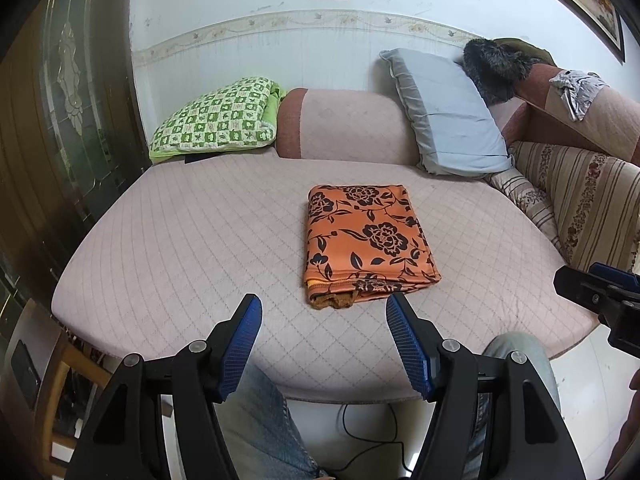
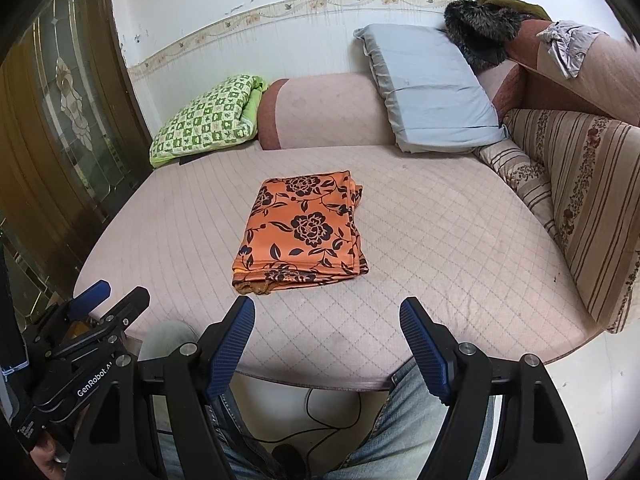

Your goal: Fold small clothes

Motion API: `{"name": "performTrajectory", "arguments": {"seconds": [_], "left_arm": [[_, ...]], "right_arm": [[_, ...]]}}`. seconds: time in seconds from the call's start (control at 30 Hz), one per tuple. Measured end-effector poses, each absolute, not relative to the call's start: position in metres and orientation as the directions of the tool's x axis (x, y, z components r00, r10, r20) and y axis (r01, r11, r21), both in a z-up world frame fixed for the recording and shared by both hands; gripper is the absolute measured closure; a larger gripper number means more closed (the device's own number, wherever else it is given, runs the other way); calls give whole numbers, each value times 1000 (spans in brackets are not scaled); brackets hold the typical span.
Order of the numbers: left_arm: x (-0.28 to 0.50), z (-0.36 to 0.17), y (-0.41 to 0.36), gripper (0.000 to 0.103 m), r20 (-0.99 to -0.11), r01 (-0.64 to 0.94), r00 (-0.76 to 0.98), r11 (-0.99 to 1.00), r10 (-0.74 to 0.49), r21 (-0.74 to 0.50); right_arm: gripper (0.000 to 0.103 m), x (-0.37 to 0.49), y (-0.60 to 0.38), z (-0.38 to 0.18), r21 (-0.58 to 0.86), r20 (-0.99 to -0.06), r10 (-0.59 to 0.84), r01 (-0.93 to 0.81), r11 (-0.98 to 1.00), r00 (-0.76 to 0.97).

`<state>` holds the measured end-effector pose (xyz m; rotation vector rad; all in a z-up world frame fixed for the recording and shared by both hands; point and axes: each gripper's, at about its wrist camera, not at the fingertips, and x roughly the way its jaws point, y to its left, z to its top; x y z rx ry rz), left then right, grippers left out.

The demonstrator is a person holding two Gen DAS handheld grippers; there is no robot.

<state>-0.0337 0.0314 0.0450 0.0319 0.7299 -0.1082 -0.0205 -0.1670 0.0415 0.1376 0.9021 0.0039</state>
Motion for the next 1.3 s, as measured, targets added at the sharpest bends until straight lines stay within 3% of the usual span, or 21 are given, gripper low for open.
{"name": "performTrajectory", "arguments": {"seconds": [0.9,1.3], "left_arm": [[-14,35,26,38,-684,111,726,994,-71,15],[34,9,15,38,-739,124,671,992,-62,29]], "right_arm": [[26,-4,-171,32,119,-803,69,45,992,592],[26,21,-184,-1,145,-841,76,86,986,536]]}}
